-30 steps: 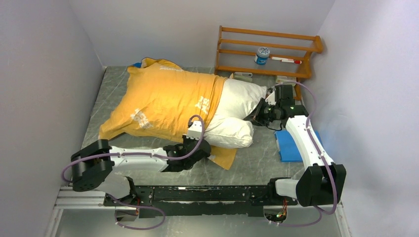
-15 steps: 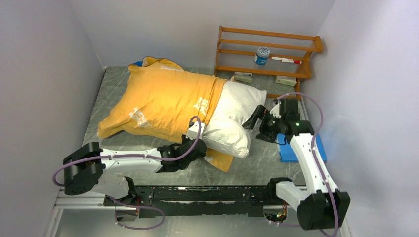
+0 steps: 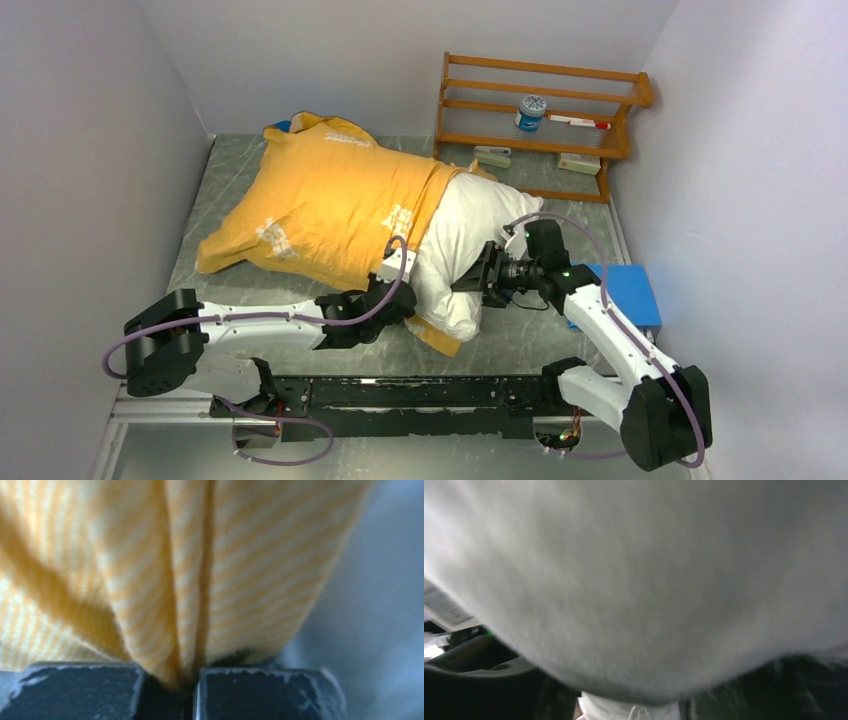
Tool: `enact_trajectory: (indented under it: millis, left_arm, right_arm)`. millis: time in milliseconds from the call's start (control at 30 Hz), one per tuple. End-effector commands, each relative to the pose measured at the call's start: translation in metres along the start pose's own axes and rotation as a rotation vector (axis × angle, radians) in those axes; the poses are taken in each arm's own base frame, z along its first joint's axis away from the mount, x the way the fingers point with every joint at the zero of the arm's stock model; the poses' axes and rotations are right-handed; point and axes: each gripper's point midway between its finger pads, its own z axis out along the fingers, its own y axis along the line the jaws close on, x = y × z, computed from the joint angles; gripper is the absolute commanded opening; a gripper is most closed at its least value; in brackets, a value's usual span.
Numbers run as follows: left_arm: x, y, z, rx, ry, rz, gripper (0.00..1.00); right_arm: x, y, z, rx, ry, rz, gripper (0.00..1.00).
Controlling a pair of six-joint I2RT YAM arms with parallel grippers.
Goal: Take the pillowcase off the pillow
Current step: Remove the pillow from the pillowcase.
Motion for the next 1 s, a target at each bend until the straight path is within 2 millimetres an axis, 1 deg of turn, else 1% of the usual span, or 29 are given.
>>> enact_trajectory:
  millis: [0, 67, 100, 133, 200, 267, 300, 333, 400, 467, 533, 567, 600, 633, 667, 700, 767, 800, 833, 900, 967]
  left_arm:
    - [-0.035, -0.005, -0.009, 0.019, -0.079, -0.059, 0.05]
    - [-0.034, 0.005, -0.012, -0.013, -0.079, -0.061, 0.05]
    - [-0.032, 0.011, -0.014, -0.034, -0.075, -0.061, 0.05]
    - [-0.028, 0.018, -0.016, -0.059, -0.069, -0.06, 0.05]
    - [-0.02, 0.035, -0.021, -0.12, -0.059, -0.064, 0.05]
    - [-0.01, 0.053, -0.027, -0.175, -0.041, -0.076, 0.05]
    - [-0.001, 0.063, -0.031, -0.207, -0.023, -0.078, 0.05]
    - [0.004, 0.07, -0.035, -0.224, -0.017, -0.088, 0.05]
    - [0.012, 0.08, -0.042, -0.236, -0.005, -0.105, 0.05]
    - [0.018, 0.082, -0.047, -0.218, 0.002, -0.123, 0.05]
    - [0.018, 0.07, -0.049, -0.132, -0.001, -0.122, 0.05]
    - [0.016, 0.059, -0.049, -0.067, -0.007, -0.122, 0.05]
    - [0.014, 0.048, -0.049, -0.005, -0.014, -0.117, 0.05]
    - [0.012, 0.035, -0.05, 0.064, -0.012, -0.112, 0.05]
    - [0.009, 0.027, -0.052, 0.106, -0.02, -0.112, 0.05]
    - [0.006, 0.02, -0.053, 0.134, -0.025, -0.108, 0.05]
    - [-0.001, 0.008, -0.057, 0.172, -0.041, -0.09, 0.05]
    - [-0.005, 0.002, -0.059, 0.192, -0.05, -0.079, 0.05]
    - [-0.011, -0.006, -0.061, 0.218, -0.06, -0.071, 0.05]
    - [-0.018, -0.019, -0.065, 0.259, -0.073, -0.049, 0.05]
    - [-0.023, -0.031, -0.069, 0.303, -0.081, -0.022, 0.05]
  right_arm:
    - [-0.027, -0.011, 0.002, 0.193, -0.125, 0.009, 0.47]
    - [-0.054, -0.021, -0.018, 0.36, -0.26, -0.007, 0.16]
    - [-0.068, -0.021, -0.032, 0.43, -0.331, -0.02, 0.09]
    - [-0.08, -0.024, -0.046, 0.488, -0.395, -0.025, 0.08]
    - [-0.099, -0.038, -0.078, 0.602, -0.507, 0.003, 0.01]
    - [-0.111, -0.055, -0.11, 0.667, -0.585, 0.055, 0.0]
    - [-0.117, -0.065, -0.125, 0.689, -0.622, 0.089, 0.0]
    - [-0.119, -0.071, -0.136, 0.709, -0.646, 0.109, 0.0]
    - [-0.121, -0.08, -0.148, 0.737, -0.667, 0.133, 0.0]
    - [-0.122, -0.084, -0.149, 0.723, -0.66, 0.141, 0.0]
    - [-0.123, -0.081, -0.135, 0.656, -0.607, 0.126, 0.0]
    - [-0.123, -0.077, -0.129, 0.621, -0.579, 0.108, 0.0]
    - [-0.124, -0.073, -0.125, 0.593, -0.564, 0.093, 0.02]
    - [-0.126, -0.07, -0.126, 0.587, -0.566, 0.077, 0.05]
    - [-0.129, -0.067, -0.131, 0.594, -0.584, 0.061, 0.1]
    - [-0.134, -0.064, -0.139, 0.617, -0.617, 0.041, 0.19]
    - [-0.143, -0.053, -0.159, 0.662, -0.69, 0.009, 0.54]
    - [-0.147, -0.047, -0.169, 0.679, -0.724, -0.007, 0.65]
    - [-0.152, -0.04, -0.178, 0.69, -0.758, -0.023, 0.71]
    - [-0.16, -0.023, -0.194, 0.695, -0.812, -0.055, 0.74]
    - [-0.168, -0.004, -0.2, 0.662, -0.836, -0.101, 0.77]
